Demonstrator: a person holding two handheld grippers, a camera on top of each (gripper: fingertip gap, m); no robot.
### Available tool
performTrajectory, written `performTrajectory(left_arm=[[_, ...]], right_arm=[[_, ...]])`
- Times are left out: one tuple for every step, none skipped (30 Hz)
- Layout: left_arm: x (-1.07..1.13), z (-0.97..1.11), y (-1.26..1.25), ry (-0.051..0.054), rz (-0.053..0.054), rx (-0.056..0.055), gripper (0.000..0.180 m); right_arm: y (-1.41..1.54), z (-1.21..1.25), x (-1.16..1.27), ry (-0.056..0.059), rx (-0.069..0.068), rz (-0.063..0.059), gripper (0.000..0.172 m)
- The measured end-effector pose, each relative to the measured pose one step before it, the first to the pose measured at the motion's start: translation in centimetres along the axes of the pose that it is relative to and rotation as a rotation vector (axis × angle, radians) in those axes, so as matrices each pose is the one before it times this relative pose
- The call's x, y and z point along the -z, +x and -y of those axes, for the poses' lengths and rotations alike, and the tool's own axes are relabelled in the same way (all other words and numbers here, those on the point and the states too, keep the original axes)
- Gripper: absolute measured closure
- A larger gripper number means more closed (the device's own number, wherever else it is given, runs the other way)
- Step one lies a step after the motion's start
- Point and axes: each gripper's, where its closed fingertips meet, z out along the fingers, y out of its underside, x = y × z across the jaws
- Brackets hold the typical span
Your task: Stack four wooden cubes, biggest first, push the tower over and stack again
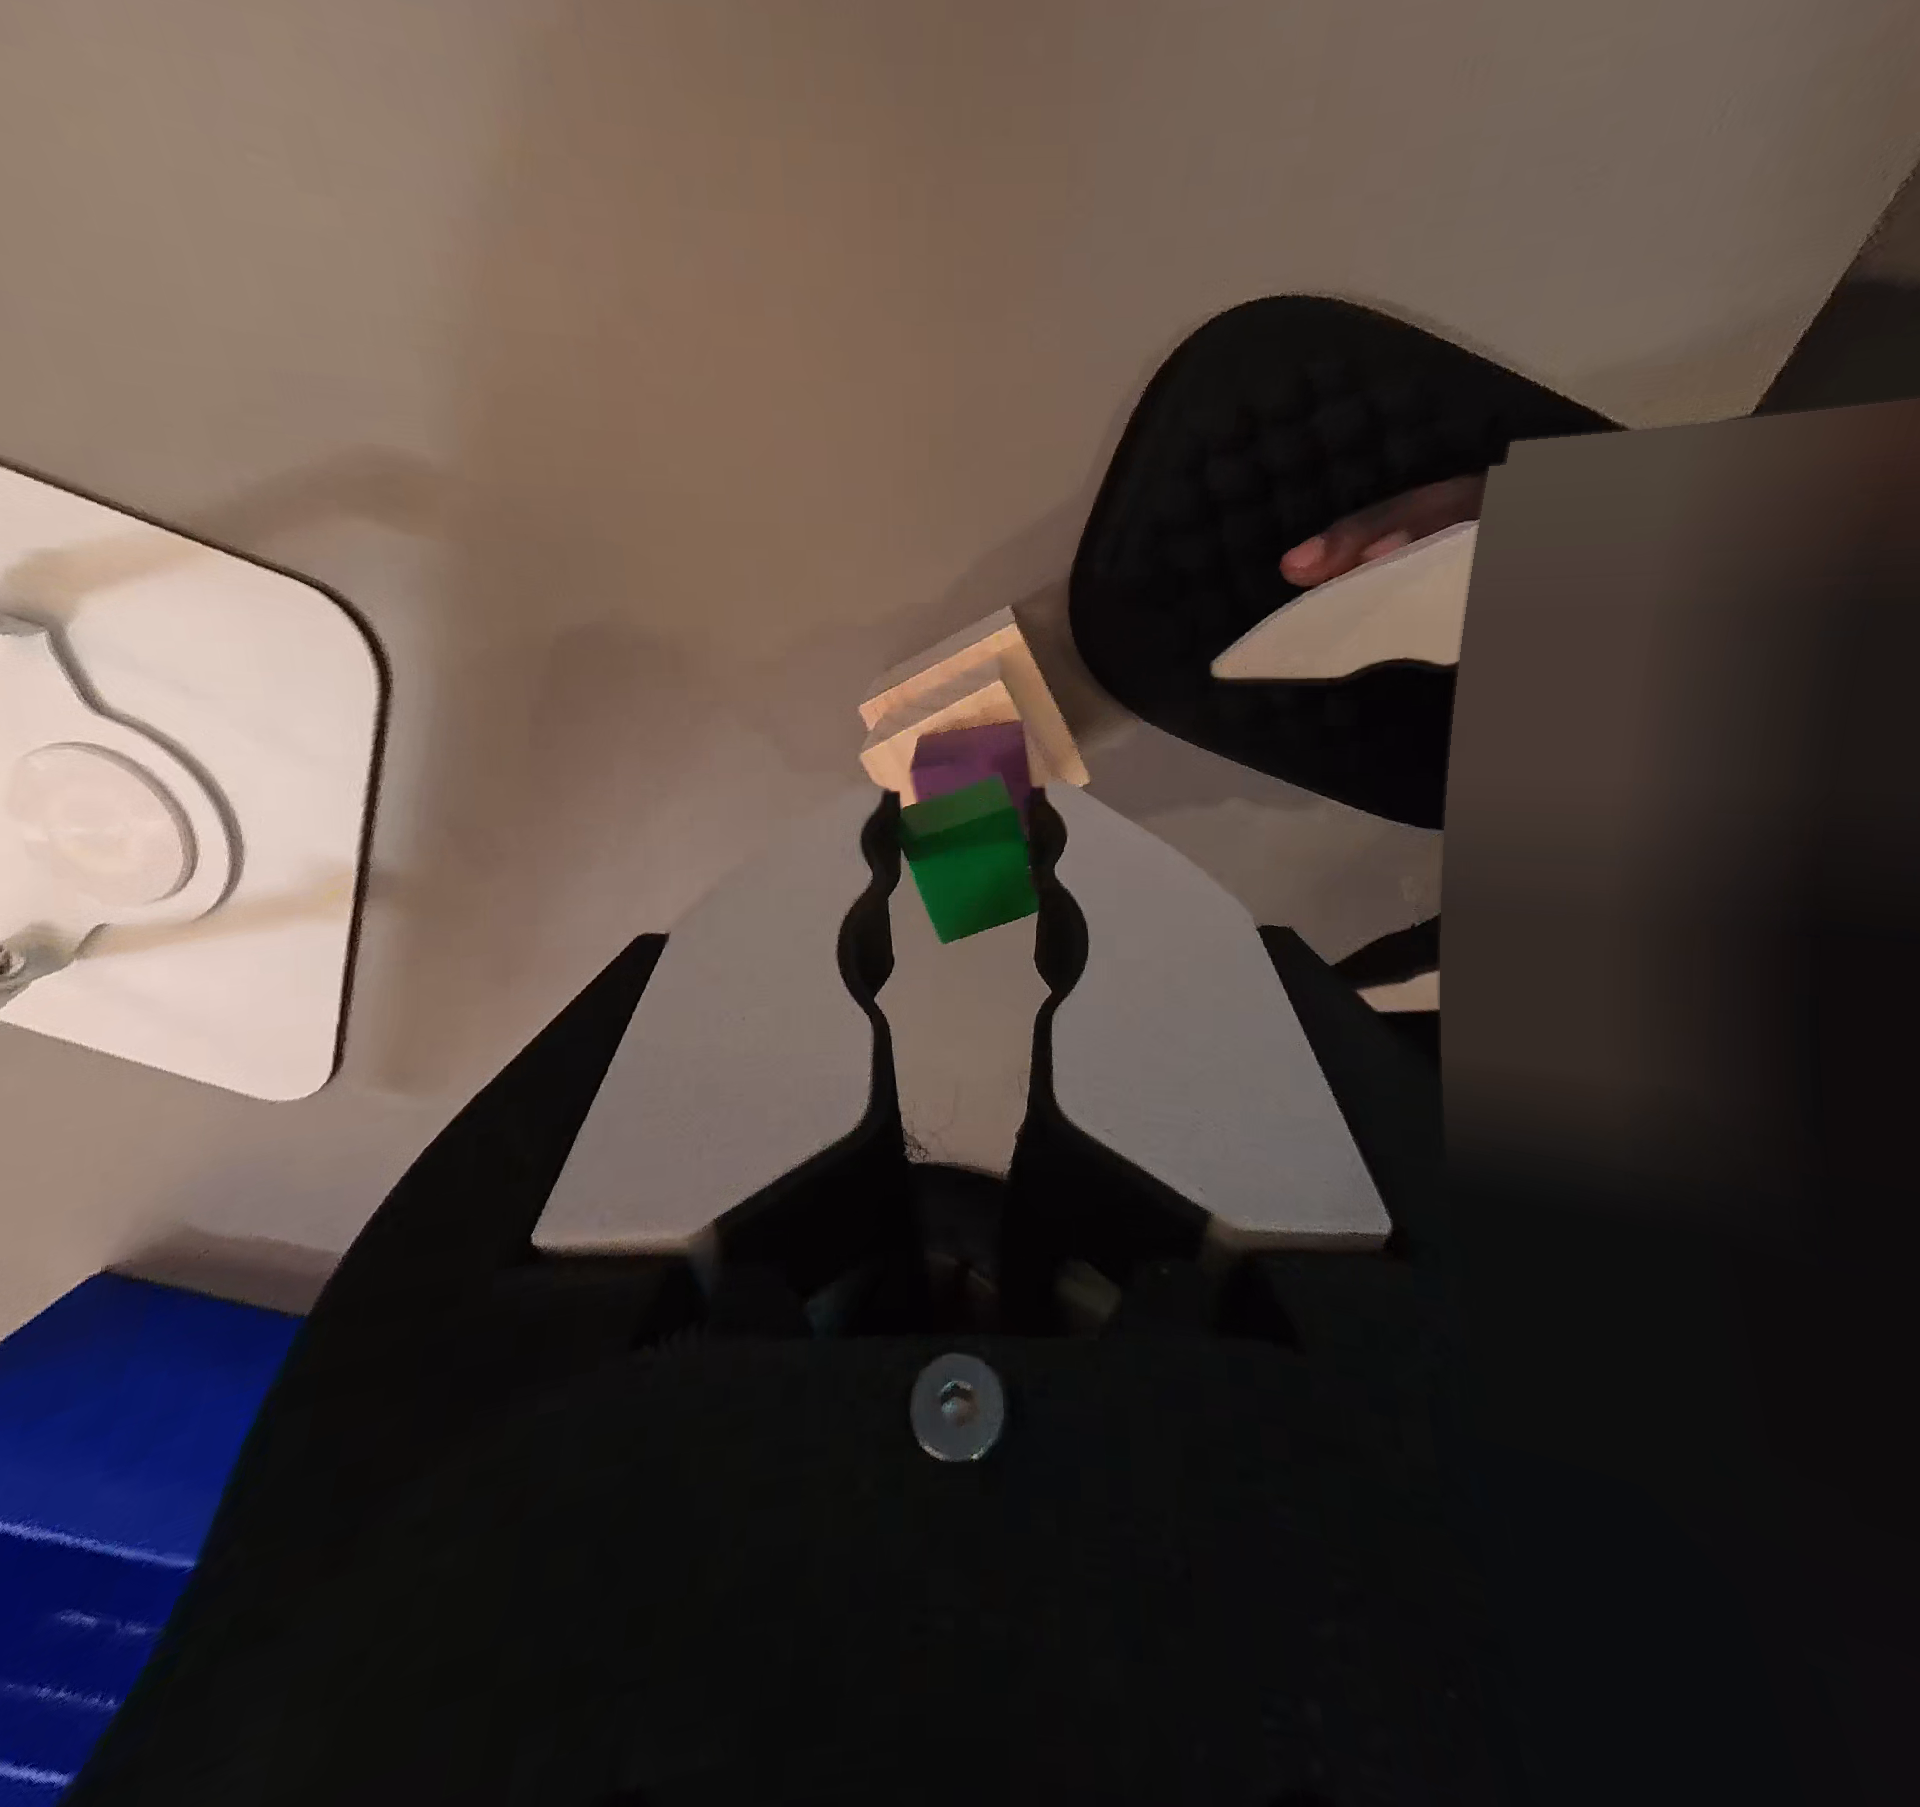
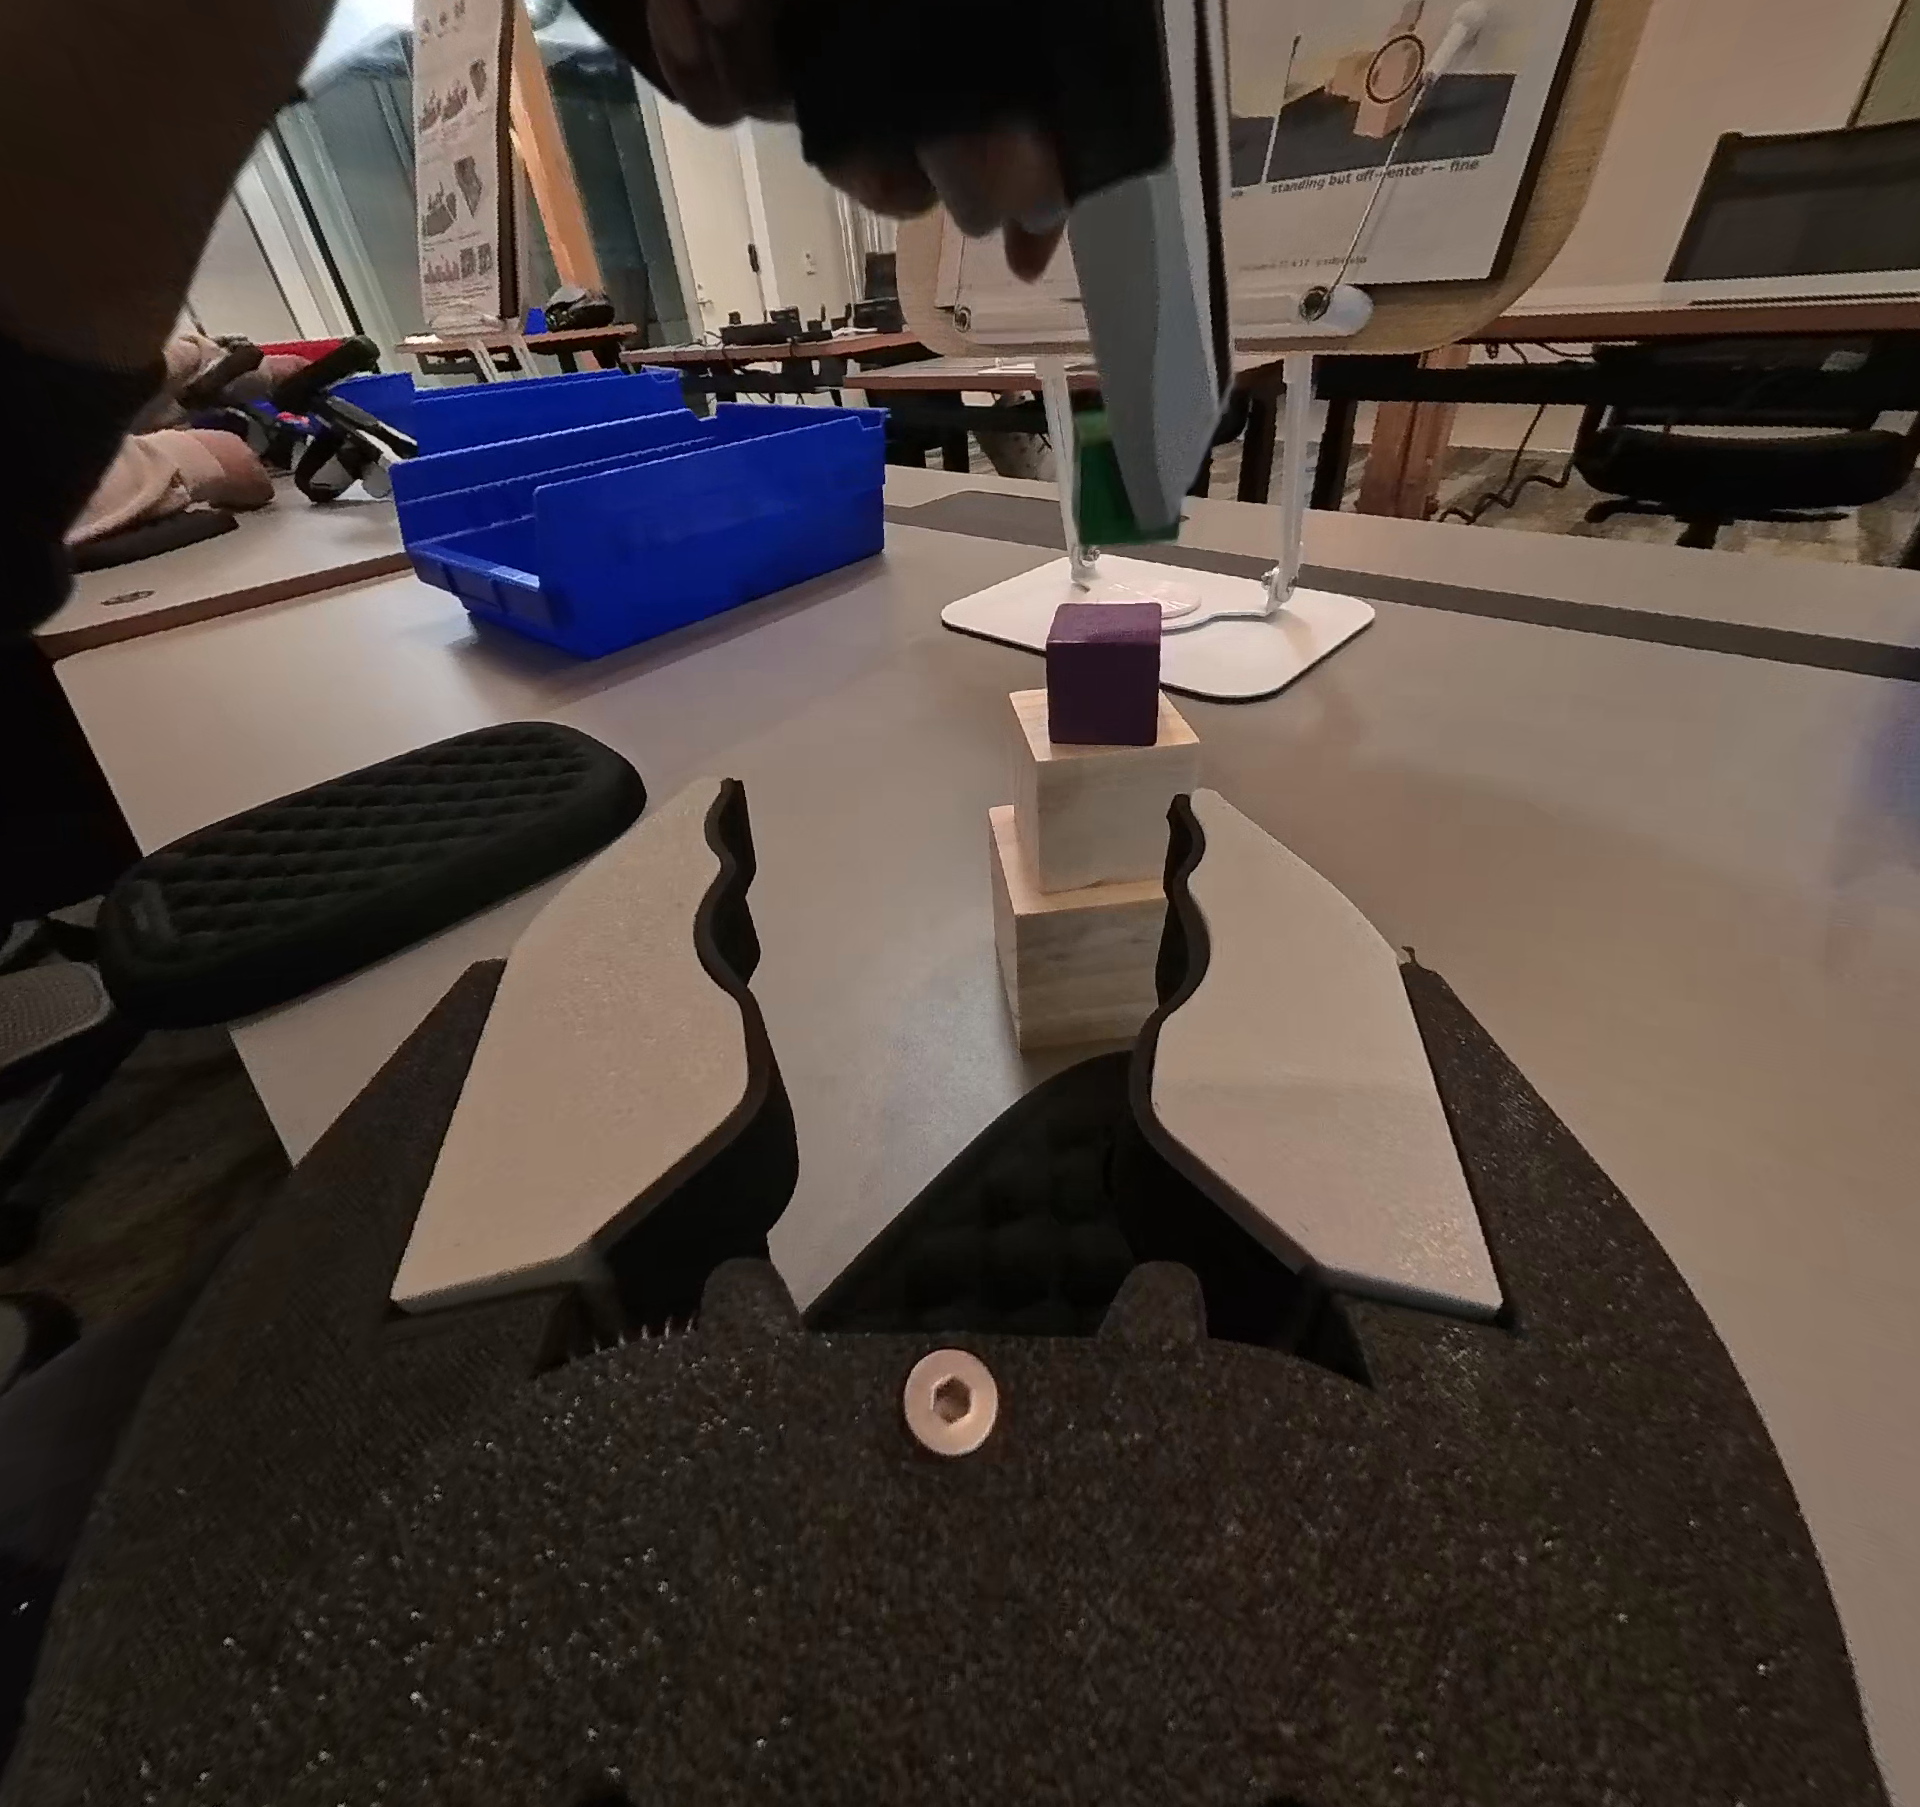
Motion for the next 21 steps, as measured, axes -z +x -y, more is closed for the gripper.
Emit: performTrajectory(left_arm=[[-0.390, 0.098, 0.224, -0.0062, -0.0099, -0.0079, 0.158], [-0.313, 0.106, 0.055, -0.0041, -0.0021, -0.0015, 0.158], [-0.261, 0.015, -0.053, -0.0072, 0.0025, 0.0016, 0.158], [-0.212, 0.027, -0.017, -0.0052, -0.0013, -0.0016, 0.158], [-0.191, 0.004, 0.041, -0.0026, -0.0078, -0.0010, 0.158], [-0.139, -0.039, -0.012, -0.0033, -0.0048, 0.0014, 0.158], [-0.100, -0.106, -0.071, -0.0050, 0.0004, 0.0013, 0.158], [-0.065, -0.107, -0.042, -0.0039, 0.0001, 0.0016, 0.158], [-0.028, -0.088, -0.022, -0.0020, -0.0017, 0.0006, 0.158], [-0.039, -0.033, -0.009, 0.0007, -0.0026, -0.0006, 0.157], [-0.050, 0.003, -0.021, 0.0018, -0.0032, -0.0002, 0.157], [-0.049, 0.023, -0.005, 0.0030, -0.0051, 0.0001, 0.158], [-0.054, -0.001, 0.001, 0.0010, -0.0047, 0.0030, 0.158], [-0.004, 0.007, -0.007, 0.0025, -0.0009, 0.0022, 0.157], [0.007, -0.012, -0.031, 0.0010, 0.0020, 0.0011, 0.157], [-0.005, -0.082, -0.008, -0.0025, -0.0006, 0.0009, 0.157], [0.020, -0.116, -0.022, -0.0042, -0.0006, 0.0013, 0.157], [0.014, -0.167, -0.060, -0.0074, 0.0015, 0.0017, 0.157], [0.016, -0.081, -0.044, -0.0027, 0.0022, -0.0022, 0.157], [0.002, -0.013, 0.026, 0.0000, -0.0012, -0.0024, 0.157], [0.008, 0.043, 0.004, 0.0030, 0.0007, -0.0013, 0.157]], right_arm=[[0.005, -0.009, 0.001, 0.0000, -0.0009, 0.0002, 0.096], [0.007, -0.001, 0.002, -0.0002, -0.0005, 0.0003, 0.096], [0.008, 0.000, 0.000, 0.0000, 0.0000, -0.0006, 0.096], [-0.002, 0.003, -0.004, -0.0005, 0.0004, -0.0003, 0.097], [-0.005, -0.004, -0.005, -0.0003, 0.0003, 0.0000, 0.097], [0.001, 0.002, -0.001, 0.0001, -0.0001, -0.0001, 0.097], [0.009, -0.010, 0.001, -0.0001, -0.0007, 0.0001, 0.097], [0.013, -0.002, -0.010, -0.0004, -0.0015, 0.0004, 0.097], [0.006, 0.004, 0.000, 0.0001, -0.0018, 0.0007, 0.097], [0.015, 0.001, 0.010, 0.0007, -0.0012, 0.0004, 0.097], [-0.001, 0.017, 0.012, 0.0013, -0.0009, 0.0000, 0.097], [0.008, 0.021, 0.017, 0.0016, -0.0008, 0.0000, 0.097], [0.012, 0.012, 0.009, 0.0009, -0.0005, -0.0001, 0.097], [0.001, 0.005, 0.011, 0.0004, -0.0001, -0.0002, 0.097], [-0.004, 0.001, -0.008, 0.0001, 0.0004, 0.0000, 0.097], [-0.007, -0.007, -0.004, -0.0005, 0.0005, 0.0003, 0.098], [-0.002, -0.004, 0.002, -0.0003, 0.0003, 0.0003, 0.098], [0.001, 0.006, 0.003, 0.0005, 0.0004, -0.0004, 0.098], [-0.005, 0.001, 0.006, 0.0001, 0.0004, 0.0000, 0.098], [0.005, 0.001, -0.001, 0.0001, -0.0001, -0.0005, 0.098], [0.001, 0.002, -0.001, 0.0001, 0.0001, 0.0000, 0.098]])
